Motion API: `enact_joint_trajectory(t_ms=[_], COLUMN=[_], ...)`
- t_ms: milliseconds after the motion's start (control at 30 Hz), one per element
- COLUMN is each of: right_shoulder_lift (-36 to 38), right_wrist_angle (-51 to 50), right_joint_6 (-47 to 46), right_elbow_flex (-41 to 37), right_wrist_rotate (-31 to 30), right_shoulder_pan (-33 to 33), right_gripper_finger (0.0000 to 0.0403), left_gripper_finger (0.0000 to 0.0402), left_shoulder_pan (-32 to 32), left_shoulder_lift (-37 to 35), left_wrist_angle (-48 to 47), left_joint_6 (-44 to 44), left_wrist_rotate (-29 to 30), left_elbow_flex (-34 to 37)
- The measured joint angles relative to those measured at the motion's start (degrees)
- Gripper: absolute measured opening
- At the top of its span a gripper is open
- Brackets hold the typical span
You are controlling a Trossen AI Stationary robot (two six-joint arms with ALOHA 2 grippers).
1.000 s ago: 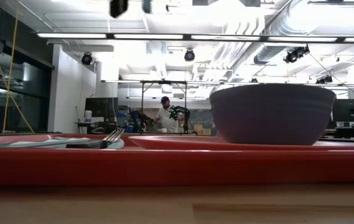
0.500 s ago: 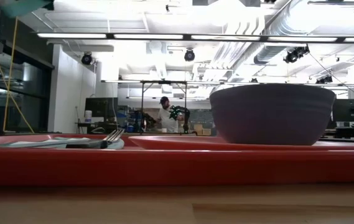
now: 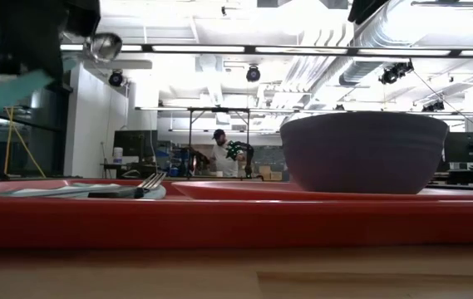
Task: Set up tray
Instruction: Put the blue spoon on the blue napkin to the left of the blue fork
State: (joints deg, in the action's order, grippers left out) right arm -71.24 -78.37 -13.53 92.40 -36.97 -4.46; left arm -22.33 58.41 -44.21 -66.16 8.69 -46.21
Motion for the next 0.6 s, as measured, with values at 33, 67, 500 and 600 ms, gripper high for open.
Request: enact_joint_trajectory(t_ms=[33, 67, 500, 600], right_shoulder_lift=[0.4, 0.6, 2.8, 3.0], right_wrist_angle=[0.4, 0.7, 4.1, 4.1], right_joint_6=[-0.2, -0.5, -1.5, -1.5], right_elbow_flex=[-0.3, -0.7, -2.3, -2.3], right_wrist_rotate=[-0.1, -0.1, -1.1, -1.5], right_shoulder_pan=[0.3, 0.6, 4.2, 4.6], right_gripper_finger=[0.0298, 0.0298, 0.0298, 0.0298], left_gripper_finger=[0.0042, 0.0042, 0.0042, 0.0042], left_shoulder_pan=[0.0, 0.0, 0.2, 0.2], left_shoulder_lift=[0.0, 0.0, 12.7, 15.2], left_wrist_angle=[2.0, 4.7, 13.3, 16.9], left_joint_6=[-0.4, -0.6, -0.2, -0.1], left_wrist_rotate=[0.7, 1.3, 3.9, 4.0], left_elbow_flex=[1.3, 2.5, 4.7, 4.6])
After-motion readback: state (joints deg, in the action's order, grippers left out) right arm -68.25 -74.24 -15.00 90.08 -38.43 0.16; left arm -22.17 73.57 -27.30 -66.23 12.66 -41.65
